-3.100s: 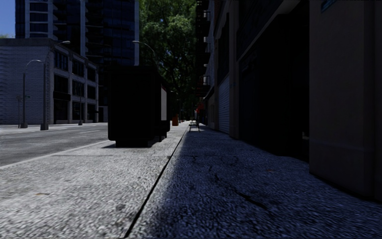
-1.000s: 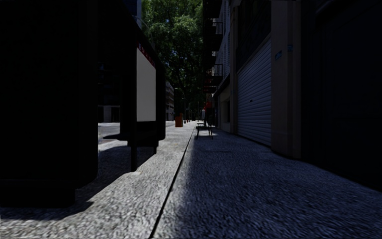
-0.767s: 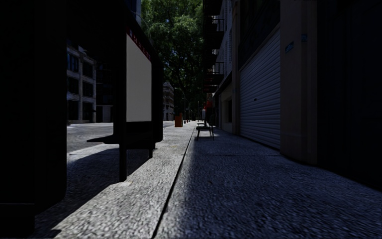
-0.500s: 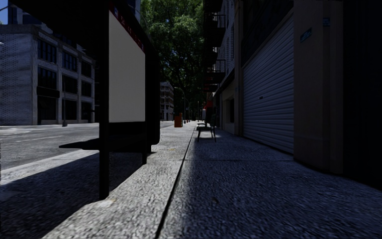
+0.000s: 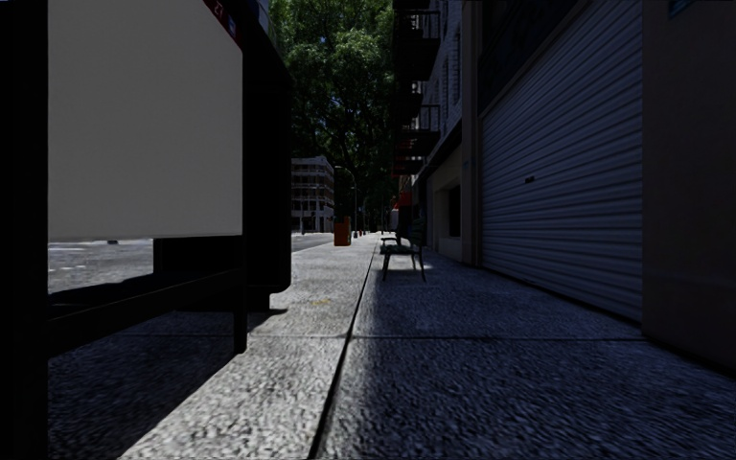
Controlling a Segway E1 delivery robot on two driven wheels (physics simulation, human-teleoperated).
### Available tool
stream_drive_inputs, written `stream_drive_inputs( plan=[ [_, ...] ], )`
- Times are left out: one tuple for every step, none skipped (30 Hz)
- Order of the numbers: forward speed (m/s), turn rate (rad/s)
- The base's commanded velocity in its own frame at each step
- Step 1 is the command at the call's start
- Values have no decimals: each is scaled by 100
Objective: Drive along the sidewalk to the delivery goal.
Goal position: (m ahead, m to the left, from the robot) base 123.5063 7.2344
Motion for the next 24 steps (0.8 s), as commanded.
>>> stream_drive_inputs(
  plan=[
    [200, 0],
    [200, 0],
    [200, 0],
    [200, 0],
    [200, 0],
    [200, 0],
    [200, 0],
    [200, 0],
    [200, 0],
    [200, 0],
    [200, 10],
    [200, 14],
    [200, 15],
    [200, 16],
    [200, 16],
    [200, 16],
    [200, 16],
    [200, 16],
    [200, 0],
    [200, 0],
    [200, 0],
    [200, 0],
    [200, 0],
    [200, 0]
  ],
)
